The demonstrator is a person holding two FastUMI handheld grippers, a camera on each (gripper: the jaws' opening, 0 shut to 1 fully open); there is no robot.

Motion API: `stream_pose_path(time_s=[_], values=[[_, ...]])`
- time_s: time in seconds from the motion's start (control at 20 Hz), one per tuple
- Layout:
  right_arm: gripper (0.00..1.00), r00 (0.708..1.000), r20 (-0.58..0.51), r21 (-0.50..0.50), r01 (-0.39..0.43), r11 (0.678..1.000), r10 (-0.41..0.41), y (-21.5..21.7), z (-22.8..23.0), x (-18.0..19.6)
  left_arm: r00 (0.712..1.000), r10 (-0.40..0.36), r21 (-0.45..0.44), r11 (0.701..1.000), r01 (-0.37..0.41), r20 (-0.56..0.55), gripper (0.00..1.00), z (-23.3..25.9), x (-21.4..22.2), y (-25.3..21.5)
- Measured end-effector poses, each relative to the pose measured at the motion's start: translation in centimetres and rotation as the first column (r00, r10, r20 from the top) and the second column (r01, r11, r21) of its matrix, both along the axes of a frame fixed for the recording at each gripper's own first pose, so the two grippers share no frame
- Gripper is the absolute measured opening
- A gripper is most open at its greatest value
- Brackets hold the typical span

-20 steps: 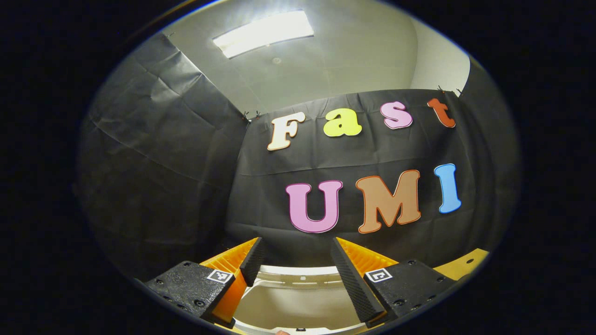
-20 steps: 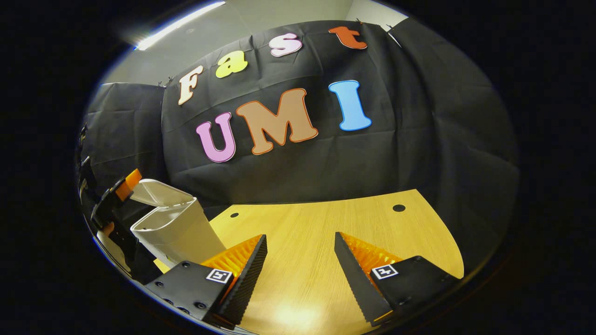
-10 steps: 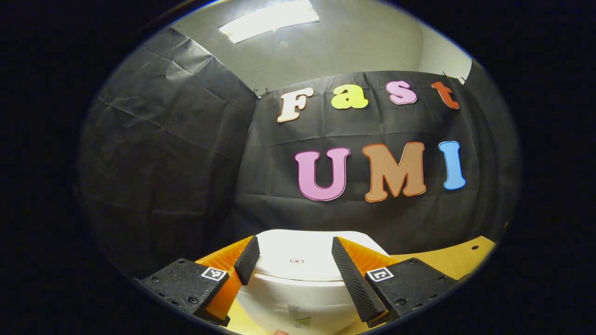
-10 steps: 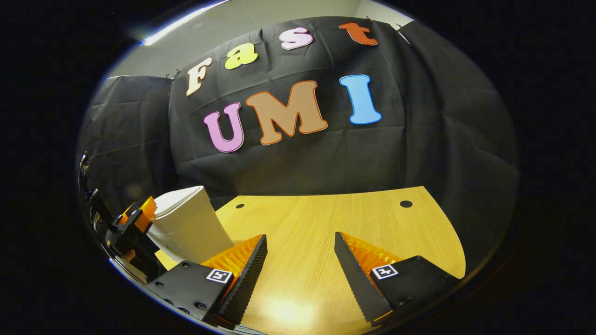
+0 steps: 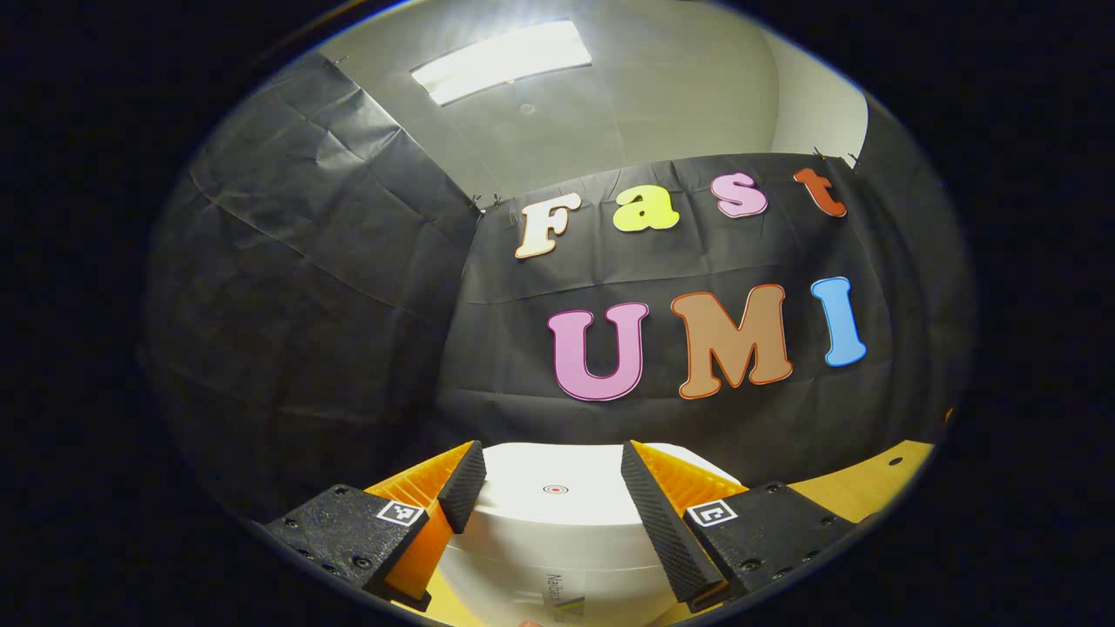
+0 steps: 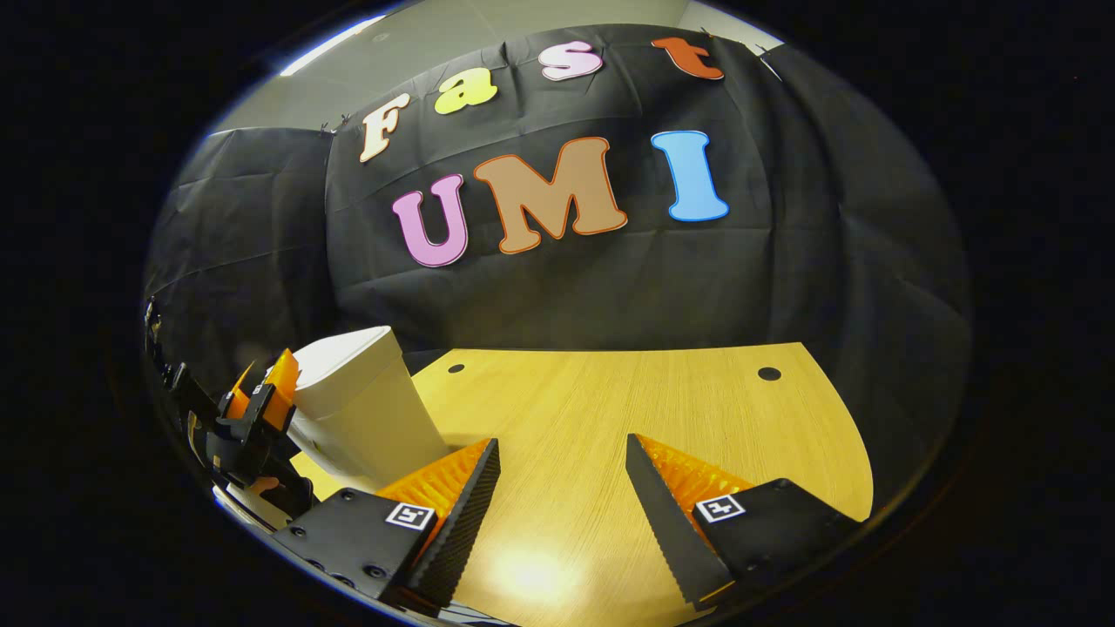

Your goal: Press the lid of the desktop garbage bin to open it, pick up the crumpled paper on the desktop and throw it into the bin, then pick up the pop can on the desktop and drop it into the bin, and finally close the garbage bin lid.

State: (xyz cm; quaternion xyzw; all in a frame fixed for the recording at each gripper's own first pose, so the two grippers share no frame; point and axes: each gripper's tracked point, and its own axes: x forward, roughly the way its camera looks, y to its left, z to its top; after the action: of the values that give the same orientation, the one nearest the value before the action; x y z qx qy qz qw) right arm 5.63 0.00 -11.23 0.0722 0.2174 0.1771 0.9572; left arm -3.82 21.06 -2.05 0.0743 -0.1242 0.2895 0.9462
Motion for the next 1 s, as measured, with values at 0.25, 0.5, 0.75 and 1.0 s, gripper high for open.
stream_pose_path(time_s=[0.25, 0.5, 0.75, 1.0], values=[[0.93, 1.0, 0.009, -0.006, 0.008, 1.0, -0.008, 0.0, 0.3, -0.4, 1.0, -0.024, 0.016, 1.0, 0.024, -0.004, 0.93, 0.1, -0.1, -0.1], [0.93, 1.0, 0.025, -0.017, 0.02, 1.0, -0.019, 0.0, 0.8, -0.6, 1.0, -0.031, 0.033, 0.999, 0.031, 0.001, 0.91, 0.5, -0.2, -0.2], [0.93, 0.999, 0.038, -0.017, 0.02, 1.0, -0.019, 0.4, 1.1, -0.7, 0.996, -0.081, 0.069, 0.995, 0.078, 0.042, 0.92, 4.0, -0.2, -1.8], [0.93, 0.997, 0.063, -0.003, 0.034, 0.999, -0.034, 0.6, 2.0, -0.7, 0.972, -0.236, 0.011, 0.972, 0.236, -0.007, 0.92, 5.3, 3.2, -7.0]])
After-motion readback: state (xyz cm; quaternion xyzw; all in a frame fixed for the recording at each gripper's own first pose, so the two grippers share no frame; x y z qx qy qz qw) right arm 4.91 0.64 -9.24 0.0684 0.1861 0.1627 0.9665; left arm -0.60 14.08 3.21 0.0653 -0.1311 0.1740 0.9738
